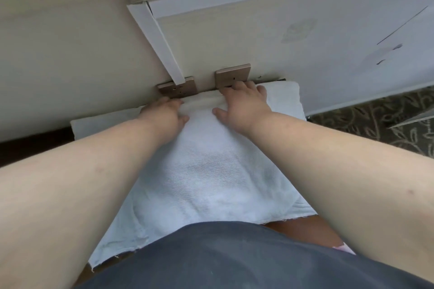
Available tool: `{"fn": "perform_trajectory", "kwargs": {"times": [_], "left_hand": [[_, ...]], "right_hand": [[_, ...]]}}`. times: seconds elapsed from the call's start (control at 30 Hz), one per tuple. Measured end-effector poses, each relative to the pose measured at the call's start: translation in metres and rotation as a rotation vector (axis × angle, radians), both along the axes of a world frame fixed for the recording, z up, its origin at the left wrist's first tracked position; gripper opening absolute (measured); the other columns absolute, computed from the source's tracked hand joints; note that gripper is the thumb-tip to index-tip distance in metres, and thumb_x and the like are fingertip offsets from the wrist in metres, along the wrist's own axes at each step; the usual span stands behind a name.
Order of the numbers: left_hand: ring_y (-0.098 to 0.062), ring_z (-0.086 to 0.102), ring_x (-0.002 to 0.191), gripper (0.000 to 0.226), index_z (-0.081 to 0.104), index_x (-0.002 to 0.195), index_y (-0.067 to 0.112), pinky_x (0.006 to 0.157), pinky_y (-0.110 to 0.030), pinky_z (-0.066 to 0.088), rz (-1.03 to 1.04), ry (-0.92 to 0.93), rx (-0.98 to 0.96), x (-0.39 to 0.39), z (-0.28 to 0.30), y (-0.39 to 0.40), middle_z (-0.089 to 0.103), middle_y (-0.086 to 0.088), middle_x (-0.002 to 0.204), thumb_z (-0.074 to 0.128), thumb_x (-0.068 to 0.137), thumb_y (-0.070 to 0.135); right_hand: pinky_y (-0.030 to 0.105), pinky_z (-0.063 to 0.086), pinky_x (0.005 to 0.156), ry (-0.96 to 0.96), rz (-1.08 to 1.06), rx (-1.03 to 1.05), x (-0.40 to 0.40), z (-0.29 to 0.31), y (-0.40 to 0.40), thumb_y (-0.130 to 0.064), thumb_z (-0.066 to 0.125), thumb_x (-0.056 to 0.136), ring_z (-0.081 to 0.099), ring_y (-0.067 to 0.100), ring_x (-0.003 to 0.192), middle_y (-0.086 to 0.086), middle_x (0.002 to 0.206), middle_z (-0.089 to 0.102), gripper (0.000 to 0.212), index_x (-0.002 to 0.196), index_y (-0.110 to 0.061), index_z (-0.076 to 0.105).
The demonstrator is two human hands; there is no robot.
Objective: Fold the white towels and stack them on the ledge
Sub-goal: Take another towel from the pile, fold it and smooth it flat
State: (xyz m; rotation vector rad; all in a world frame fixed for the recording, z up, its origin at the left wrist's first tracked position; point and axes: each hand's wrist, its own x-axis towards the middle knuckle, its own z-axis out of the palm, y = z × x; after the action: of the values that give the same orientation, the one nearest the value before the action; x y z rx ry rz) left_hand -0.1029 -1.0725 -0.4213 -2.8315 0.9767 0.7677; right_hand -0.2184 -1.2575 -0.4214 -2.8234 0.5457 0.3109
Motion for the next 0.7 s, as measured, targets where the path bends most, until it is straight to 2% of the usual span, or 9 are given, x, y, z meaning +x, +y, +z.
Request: {"fn": "perform_trajectory", "kwargs": {"times": [0.1, 0.23, 0.33, 0.4, 0.47, 0.57, 0.7], "left_hand": [[-0.030, 0.049, 0.120, 0.053, 0.055, 0.127, 0.022, 0.097, -0.035, 0.043, -0.023, -0.026, 0.024, 0.007, 0.003, 0.011, 0.053, -0.010, 0.128, 0.051, 0.089, 0.059], [-0.030, 0.056, 0.108, 0.044, 0.057, 0.117, 0.019, 0.091, -0.038, 0.048, 0.025, -0.009, 0.063, 0.020, 0.007, 0.041, 0.060, -0.009, 0.120, 0.054, 0.090, 0.054], [-0.033, 0.059, 0.101, 0.041, 0.053, 0.118, 0.017, 0.087, -0.038, 0.049, 0.074, -0.024, 0.042, 0.025, 0.009, 0.057, 0.063, -0.012, 0.114, 0.056, 0.092, 0.049], [-0.034, 0.060, 0.100, 0.044, 0.051, 0.124, 0.017, 0.085, -0.036, 0.049, 0.113, -0.010, 0.001, 0.022, 0.011, 0.066, 0.064, -0.013, 0.114, 0.053, 0.093, 0.049], [-0.033, 0.060, 0.095, 0.040, 0.052, 0.120, 0.018, 0.078, -0.034, 0.047, 0.121, -0.003, -0.058, 0.017, 0.017, 0.075, 0.065, -0.012, 0.107, 0.047, 0.096, 0.049], [-0.030, 0.059, 0.087, 0.029, 0.055, 0.103, 0.024, 0.073, -0.036, 0.047, 0.166, 0.005, -0.225, 0.007, 0.033, 0.091, 0.065, -0.006, 0.093, 0.044, 0.095, 0.049], [-0.022, 0.058, 0.092, 0.022, 0.052, 0.105, 0.036, 0.075, -0.034, 0.045, 0.265, 0.029, -0.384, -0.021, 0.060, 0.104, 0.065, 0.005, 0.099, 0.048, 0.092, 0.053]], "right_hand": [[0.044, 0.023, 0.102, 0.017, 0.041, 0.010, 0.008, 0.003, -0.010, -0.068, 0.052, 0.077, 0.041, 0.028, 0.122, 0.000, 0.120, 0.053, 0.053, 0.115, -0.032, 0.065], [0.047, 0.026, 0.103, 0.043, 0.053, 0.028, 0.009, 0.006, -0.025, -0.077, 0.052, 0.074, 0.052, 0.027, 0.116, 0.000, 0.115, 0.060, 0.061, 0.111, -0.029, 0.061], [0.040, 0.035, 0.086, -0.087, 0.101, 0.028, 0.005, 0.011, -0.025, -0.071, 0.057, 0.078, 0.060, 0.029, 0.101, 0.003, 0.103, 0.065, 0.050, 0.099, -0.026, 0.055], [0.035, 0.035, 0.071, -0.159, 0.118, 0.059, 0.001, 0.018, -0.017, -0.066, 0.059, 0.080, 0.060, 0.030, 0.089, 0.005, 0.094, 0.065, 0.044, 0.090, -0.025, 0.046], [0.033, 0.032, 0.061, -0.194, 0.094, 0.101, -0.004, 0.028, -0.006, -0.063, 0.058, 0.081, 0.056, 0.028, 0.076, 0.001, 0.083, 0.061, 0.041, 0.086, -0.025, 0.042], [0.032, 0.033, 0.054, -0.239, 0.050, 0.177, -0.013, 0.046, 0.016, -0.056, 0.057, 0.082, 0.051, 0.022, 0.068, -0.008, 0.072, 0.054, 0.033, 0.084, -0.026, 0.043], [0.029, 0.028, 0.048, -0.236, 0.055, 0.277, -0.018, 0.070, 0.063, -0.046, 0.056, 0.082, 0.047, 0.013, 0.061, -0.012, 0.066, 0.049, 0.027, 0.075, -0.028, 0.037]]}}
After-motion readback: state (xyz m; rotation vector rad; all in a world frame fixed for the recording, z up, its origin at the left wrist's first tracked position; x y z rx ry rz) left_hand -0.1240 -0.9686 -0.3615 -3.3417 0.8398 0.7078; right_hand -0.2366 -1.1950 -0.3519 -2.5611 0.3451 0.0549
